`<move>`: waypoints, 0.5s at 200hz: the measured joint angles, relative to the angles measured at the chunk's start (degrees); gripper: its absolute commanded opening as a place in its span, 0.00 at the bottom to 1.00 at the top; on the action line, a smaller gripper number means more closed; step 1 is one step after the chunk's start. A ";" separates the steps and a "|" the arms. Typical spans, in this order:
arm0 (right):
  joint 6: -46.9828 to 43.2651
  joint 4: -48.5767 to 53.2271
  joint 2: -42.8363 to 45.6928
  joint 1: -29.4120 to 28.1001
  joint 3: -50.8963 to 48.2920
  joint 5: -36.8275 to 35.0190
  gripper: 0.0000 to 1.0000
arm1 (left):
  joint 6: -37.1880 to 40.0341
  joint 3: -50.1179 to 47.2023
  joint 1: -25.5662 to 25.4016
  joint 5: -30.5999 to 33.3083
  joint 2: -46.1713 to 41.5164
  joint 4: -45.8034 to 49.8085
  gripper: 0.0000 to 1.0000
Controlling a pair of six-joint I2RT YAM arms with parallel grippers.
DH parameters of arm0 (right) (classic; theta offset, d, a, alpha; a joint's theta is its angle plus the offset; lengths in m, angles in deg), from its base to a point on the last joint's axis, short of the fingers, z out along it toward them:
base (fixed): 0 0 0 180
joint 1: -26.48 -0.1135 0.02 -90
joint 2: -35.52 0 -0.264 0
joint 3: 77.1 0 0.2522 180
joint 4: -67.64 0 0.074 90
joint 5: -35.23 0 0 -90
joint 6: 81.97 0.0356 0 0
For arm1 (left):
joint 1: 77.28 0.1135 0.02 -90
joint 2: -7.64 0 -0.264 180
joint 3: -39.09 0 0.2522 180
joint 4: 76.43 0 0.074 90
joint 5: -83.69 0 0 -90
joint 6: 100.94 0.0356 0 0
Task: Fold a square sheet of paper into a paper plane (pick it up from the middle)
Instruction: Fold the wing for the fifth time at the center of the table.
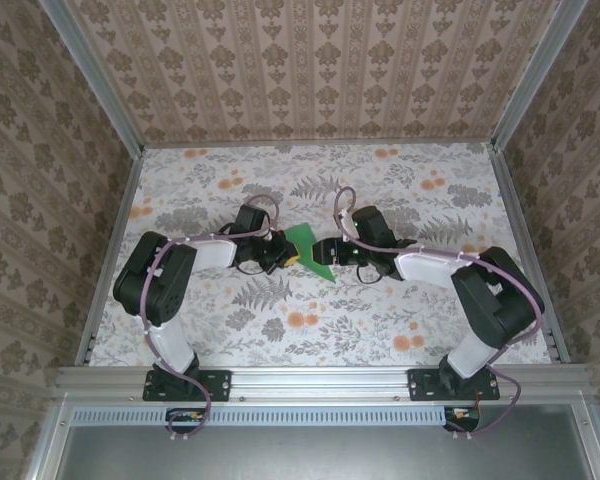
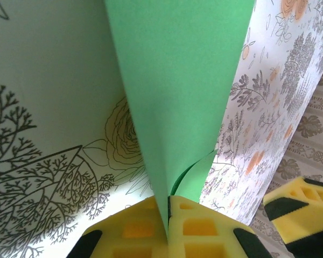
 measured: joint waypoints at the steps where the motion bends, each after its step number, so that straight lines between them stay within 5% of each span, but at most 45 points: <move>1: -0.52 -0.07 0.15 -0.20 -0.17 -0.37 0.68 | 0.00 0.00 0.00 0.00 0.00 0.04 0.00; 100: -26.84 -2.32 -3.98 -12.46 -1.22 -15.65 0.59 | -1.25 0.94 -0.11 -0.11 -0.35 2.69 0.00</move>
